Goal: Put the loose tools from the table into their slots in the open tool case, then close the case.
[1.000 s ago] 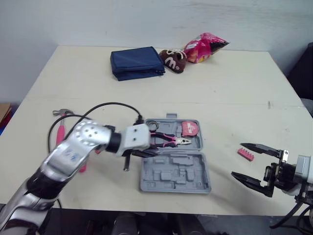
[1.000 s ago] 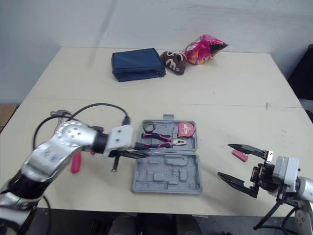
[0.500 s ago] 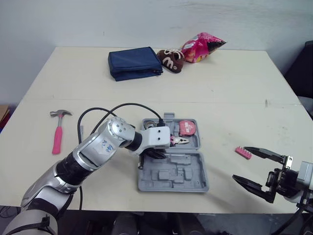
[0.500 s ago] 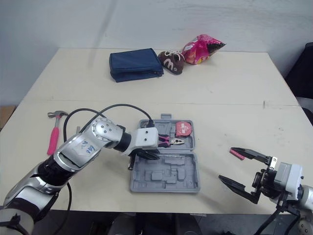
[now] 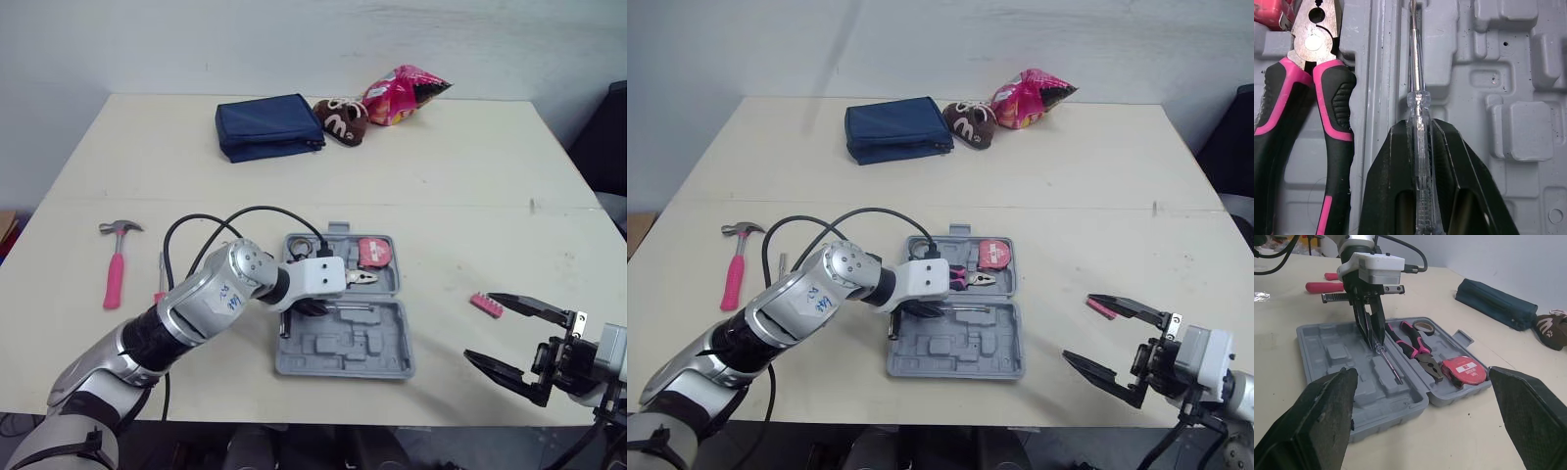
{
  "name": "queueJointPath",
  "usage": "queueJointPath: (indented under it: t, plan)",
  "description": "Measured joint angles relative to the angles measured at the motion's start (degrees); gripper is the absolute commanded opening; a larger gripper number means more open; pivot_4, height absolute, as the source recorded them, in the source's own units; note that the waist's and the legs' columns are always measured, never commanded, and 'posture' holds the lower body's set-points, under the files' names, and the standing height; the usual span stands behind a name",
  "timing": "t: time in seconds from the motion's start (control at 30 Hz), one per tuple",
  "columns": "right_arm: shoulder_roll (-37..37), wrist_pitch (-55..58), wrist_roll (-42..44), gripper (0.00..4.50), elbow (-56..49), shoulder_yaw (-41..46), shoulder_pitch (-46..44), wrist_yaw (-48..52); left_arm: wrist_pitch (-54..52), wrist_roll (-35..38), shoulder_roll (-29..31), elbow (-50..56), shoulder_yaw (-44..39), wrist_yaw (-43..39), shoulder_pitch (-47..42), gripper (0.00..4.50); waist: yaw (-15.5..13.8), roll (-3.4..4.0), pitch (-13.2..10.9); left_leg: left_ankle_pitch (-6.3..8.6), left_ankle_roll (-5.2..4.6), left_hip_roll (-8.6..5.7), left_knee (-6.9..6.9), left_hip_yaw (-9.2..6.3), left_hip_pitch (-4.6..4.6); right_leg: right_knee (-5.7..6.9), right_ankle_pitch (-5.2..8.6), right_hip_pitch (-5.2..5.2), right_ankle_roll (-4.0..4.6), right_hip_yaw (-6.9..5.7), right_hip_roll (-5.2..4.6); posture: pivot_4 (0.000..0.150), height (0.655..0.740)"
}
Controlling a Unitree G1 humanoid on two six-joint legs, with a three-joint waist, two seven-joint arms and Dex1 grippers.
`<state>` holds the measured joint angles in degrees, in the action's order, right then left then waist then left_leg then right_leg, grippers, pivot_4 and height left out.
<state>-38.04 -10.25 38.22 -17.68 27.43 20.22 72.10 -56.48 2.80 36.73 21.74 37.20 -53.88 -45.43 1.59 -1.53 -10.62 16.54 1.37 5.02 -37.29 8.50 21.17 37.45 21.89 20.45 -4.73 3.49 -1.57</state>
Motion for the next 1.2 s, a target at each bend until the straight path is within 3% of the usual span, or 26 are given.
queueJointPath:
  t: [0.3,0.47,0.63,0.77,0.87,0.93,0.97,1.2]
  plan:
    - [0.0,0.01,0.03,4.5,-0.22,0.0,0.51,-0.22,6.27,-3.07,0.48,-0.64,1.53,0.22,0.39,0.03,-0.12,0.0,0.0,0.0,-0.01,-0.03,-0.03,0.0,0.0,0.0,0.0,-0.02,0.0,0.0,-0.04,0.15,0.74]
    - [0.0,0.01,0.07,4.5,-0.28,0.0,0.73,-0.23,11.08,-3.24,0.31,-1.9,0.93,0.08,1.82,2.09,-0.13,0.0,0.0,-0.01,-0.03,-0.04,-0.03,0.0,0.01,0.01,0.0,-0.01,0.0,-0.01,-0.07,0.15,0.74]
    - [0.01,0.11,0.16,4.5,-0.88,0.0,1.11,-0.29,13.26,-1.36,0.37,0.7,-3.41,-0.9,3.76,2.09,-0.09,0.01,0.0,-0.01,-0.03,0.0,-0.02,0.0,0.0,0.02,0.0,-0.01,0.0,-0.01,-0.04,0.15,0.74]
    - [0.0,0.38,0.41,4.5,-2.2,0.05,1.97,-0.28,19.22,1.51,3.11,3.5,-9.18,-2.61,10.59,2.09,0.12,0.05,0.03,-0.02,0.01,0.09,0.03,0.03,-0.05,0.06,0.02,0.02,0.03,0.0,0.01,0.15,0.74]
    - [0.02,0.42,0.77,4.5,-2.48,0.05,2.35,-0.29,26.5,2.85,1.64,1.77,-12.84,-2.17,14.8,1.29,-0.06,0.04,0.02,-0.02,-0.01,0.05,-0.05,0.01,-0.03,0.08,0.02,-0.01,0.04,-0.01,-0.04,0.15,0.74]
    - [0.01,0.42,0.87,4.5,-2.48,0.05,2.53,-0.29,31.47,4.47,-0.49,-0.57,-15.88,-1.87,17.0,0.28,-0.21,0.04,0.02,0.0,-0.06,-0.01,-0.1,-0.03,-0.01,0.07,0.02,-0.05,0.03,-0.05,-0.1,0.15,0.74]
    - [0.02,0.41,0.9,4.5,-2.48,0.05,2.58,-0.28,33.26,5.62,-1.71,-1.96,-17.14,-1.76,17.83,0.03,-0.23,0.04,0.02,0.02,-0.08,-0.03,-0.1,-0.04,0.0,0.07,0.01,-0.05,0.03,-0.06,-0.12,0.15,0.74]
    - [0.16,0.35,0.91,4.5,-2.47,0.05,2.72,-0.33,37.79,7.21,-7.04,-10.68,-19.1,-1.18,19.36,0.03,-0.04,0.04,0.03,0.03,-0.09,-0.04,-0.08,-0.02,-0.01,0.07,0.01,-0.04,0.03,-0.05,-0.05,0.15,0.74]
